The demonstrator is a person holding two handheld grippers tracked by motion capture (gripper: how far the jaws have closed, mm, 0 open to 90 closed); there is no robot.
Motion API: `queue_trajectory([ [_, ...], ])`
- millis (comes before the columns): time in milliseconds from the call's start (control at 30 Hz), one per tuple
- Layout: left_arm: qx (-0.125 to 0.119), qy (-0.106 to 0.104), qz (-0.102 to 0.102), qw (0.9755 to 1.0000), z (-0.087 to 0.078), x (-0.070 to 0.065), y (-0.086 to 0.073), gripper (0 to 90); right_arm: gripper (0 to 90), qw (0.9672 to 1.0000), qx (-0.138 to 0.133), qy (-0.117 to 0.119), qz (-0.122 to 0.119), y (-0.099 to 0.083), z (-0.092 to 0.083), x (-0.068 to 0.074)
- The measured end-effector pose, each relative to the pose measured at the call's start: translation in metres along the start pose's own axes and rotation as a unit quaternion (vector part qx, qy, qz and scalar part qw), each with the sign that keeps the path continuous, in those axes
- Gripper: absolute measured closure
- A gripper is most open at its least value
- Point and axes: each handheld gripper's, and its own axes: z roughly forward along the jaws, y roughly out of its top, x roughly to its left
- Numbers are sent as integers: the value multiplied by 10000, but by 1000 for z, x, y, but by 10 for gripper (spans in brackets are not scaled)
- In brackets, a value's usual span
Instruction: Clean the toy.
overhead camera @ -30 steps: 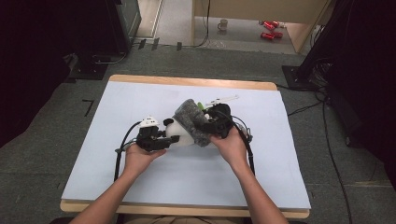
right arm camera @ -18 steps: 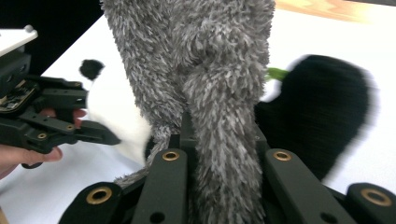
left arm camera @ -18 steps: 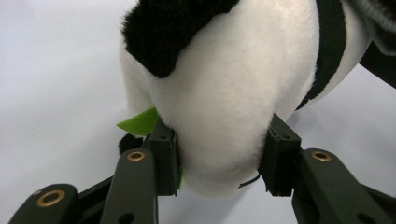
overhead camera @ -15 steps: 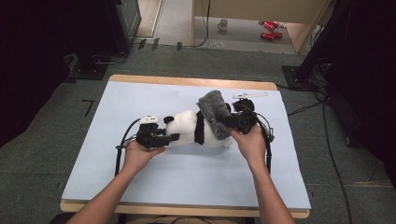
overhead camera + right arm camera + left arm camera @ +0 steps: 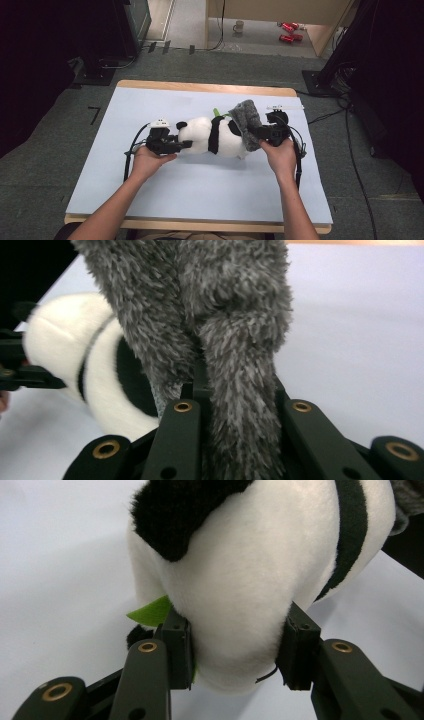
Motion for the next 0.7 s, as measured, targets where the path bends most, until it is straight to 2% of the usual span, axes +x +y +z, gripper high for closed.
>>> queue_trajectory([
  [167,1,-107,-115,9999,0,3,0,594,777,9998,80,-123,104,-3,1,-7],
  [200,24,-212,-199,9996,-1,4,1,611,777,9999,69,-112,103,-3,0,-8],
  [333,31,-311,-198,9993,-5,2,2,654,777,10000,-19,-3,96,-1,-6,-6],
  [400,56,-434,-282,9986,-8,1,3,668,778,10000,-52,28,70,2,-11,-3],
  [467,132,-567,-420,9974,-12,1,3,672,779,9999,-119,108,45,4,-18,2],
  [533,221,-626,-477,9967,-16,-3,3,671,779,9995,-197,231,28,7,-26,8],
  [700,276,-412,-424,9979,-22,-11,2,656,779,9979,-281,496,-296,14,-42,37],
])
